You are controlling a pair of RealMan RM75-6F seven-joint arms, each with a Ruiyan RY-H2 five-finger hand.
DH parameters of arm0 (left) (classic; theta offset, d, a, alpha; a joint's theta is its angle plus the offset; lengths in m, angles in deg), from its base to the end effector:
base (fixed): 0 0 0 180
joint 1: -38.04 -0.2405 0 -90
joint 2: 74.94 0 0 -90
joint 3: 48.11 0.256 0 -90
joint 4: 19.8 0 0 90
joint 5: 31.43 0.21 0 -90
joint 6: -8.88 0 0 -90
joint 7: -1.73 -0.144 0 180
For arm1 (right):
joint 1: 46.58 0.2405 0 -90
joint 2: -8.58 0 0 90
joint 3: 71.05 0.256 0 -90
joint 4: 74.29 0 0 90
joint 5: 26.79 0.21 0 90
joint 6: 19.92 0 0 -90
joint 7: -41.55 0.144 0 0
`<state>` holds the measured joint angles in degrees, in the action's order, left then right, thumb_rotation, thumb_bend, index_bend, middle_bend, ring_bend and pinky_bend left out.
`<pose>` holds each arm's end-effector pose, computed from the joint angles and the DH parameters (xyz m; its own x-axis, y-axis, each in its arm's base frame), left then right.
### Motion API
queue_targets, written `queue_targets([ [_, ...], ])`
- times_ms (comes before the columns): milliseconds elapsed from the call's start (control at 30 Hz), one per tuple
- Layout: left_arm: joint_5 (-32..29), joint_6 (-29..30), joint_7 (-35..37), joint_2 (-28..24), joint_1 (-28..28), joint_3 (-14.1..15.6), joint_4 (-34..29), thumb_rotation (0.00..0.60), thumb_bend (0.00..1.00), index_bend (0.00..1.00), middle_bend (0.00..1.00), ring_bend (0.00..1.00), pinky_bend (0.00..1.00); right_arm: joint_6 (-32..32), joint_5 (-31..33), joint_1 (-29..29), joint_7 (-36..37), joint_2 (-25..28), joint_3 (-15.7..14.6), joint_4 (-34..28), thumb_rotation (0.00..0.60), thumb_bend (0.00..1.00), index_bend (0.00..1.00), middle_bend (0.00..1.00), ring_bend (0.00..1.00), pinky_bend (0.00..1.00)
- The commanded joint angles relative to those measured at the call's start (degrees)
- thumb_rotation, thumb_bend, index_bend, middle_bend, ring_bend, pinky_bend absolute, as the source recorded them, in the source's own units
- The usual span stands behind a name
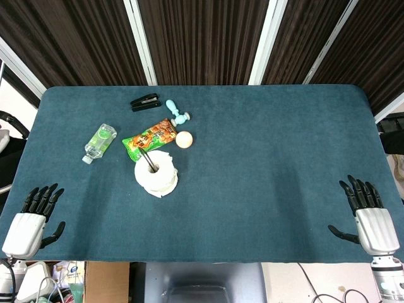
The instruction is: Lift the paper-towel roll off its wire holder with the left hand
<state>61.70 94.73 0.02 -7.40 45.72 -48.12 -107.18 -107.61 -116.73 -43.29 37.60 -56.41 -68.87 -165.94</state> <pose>-0.3008 0.1853 0.1354 0.4585 0.0092 0.8886 0.8757 -0.1753 -0.4500 -0.3061 -0.1698 0.1558 0.4582 0.0241 0.8885 -0.8871 -0.0512 0.4588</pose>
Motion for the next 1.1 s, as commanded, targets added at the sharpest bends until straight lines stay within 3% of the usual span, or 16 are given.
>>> queue_targets([
  [33, 0.4, -0.6, 1.5, 0.2, 0.5, 0.2, 0.1, 0.6, 0.4, 0.0, 0.0, 0.0, 0.02, -0.1, -0.2, 0.0, 0.2, 0.1, 0.0, 0.0, 0.6, 0.1, 0.0, 0.0, 0.0, 0.0],
  [167, 3.0, 0.3, 13.6, 3.3, 2.5, -0.4, 3.3, 0.6, 0.38, 0.0, 0.0, 0.0, 0.02, 0.2, -0.4, 0.1, 0.4, 0.1, -0.1, 0.1, 0.6, 0.1, 0.0, 0.0, 0.0, 0.0],
  [300, 4.2, 3.0, 32.2, 10.8, 5.0, -2.2, 10.0, 0.6, 0.36, 0.0, 0.0, 0.0, 0.03, 1.4, -0.3, 0.7, 0.6, 0.1, -0.2, 0.1, 0.6, 0.1, 0.0, 0.0, 0.0, 0.0],
  [367, 3.4, 1.6, 37.3, 13.3, 6.3, -2.6, 11.4, 0.6, 0.35, 0.0, 0.0, 0.0, 0.02, 1.6, -0.2, 0.8, 0.4, 0.1, -0.1, 0.1, 0.6, 0.1, 0.0, 0.0, 0.0, 0.0],
  [500, -0.1, -3.1, 40.6, 18.4, 9.3, -4.6, 12.4, 0.599, 0.35, 0.0, 0.0, 0.0, 0.02, 1.7, -0.5, 1.0, 0.6, 0.2, -0.2, -0.1, 0.6, 0.1, 0.0, 0.0, 0.0, 0.0],
  [767, -12.6, -14.3, 44.6, 27.2, 14.6, -11.5, 15.4, 0.58, 0.35, 0.0, 0.0, 0.0, 0.0, 2.2, -1.4, 1.0, 4.5, 1.8, -1.1, 0.0, 0.6, 0.1, 0.0, 0.0, 0.0, 0.0],
  [1000, -14.1, -17.5, 42.0, 31.1, 17.4, -12.3, 16.6, 0.558, 0.35, 0.0, 0.0, 0.0, 0.0, 1.7, -1.2, 0.6, 7.1, 2.9, -1.2, 0.4, 0.6, 0.1, 0.0, 0.0, 0.0, 0.0],
  [1100, -13.5, -17.0, 40.6, 32.3, 17.8, -12.0, 15.9, 0.576, 0.35, 0.0, 0.0, 0.0, 0.0, 1.6, -1.3, 0.5, 7.4, 3.0, -1.2, 0.5, 0.6, 0.1, 0.0, 0.0, 0.0, 0.0],
])
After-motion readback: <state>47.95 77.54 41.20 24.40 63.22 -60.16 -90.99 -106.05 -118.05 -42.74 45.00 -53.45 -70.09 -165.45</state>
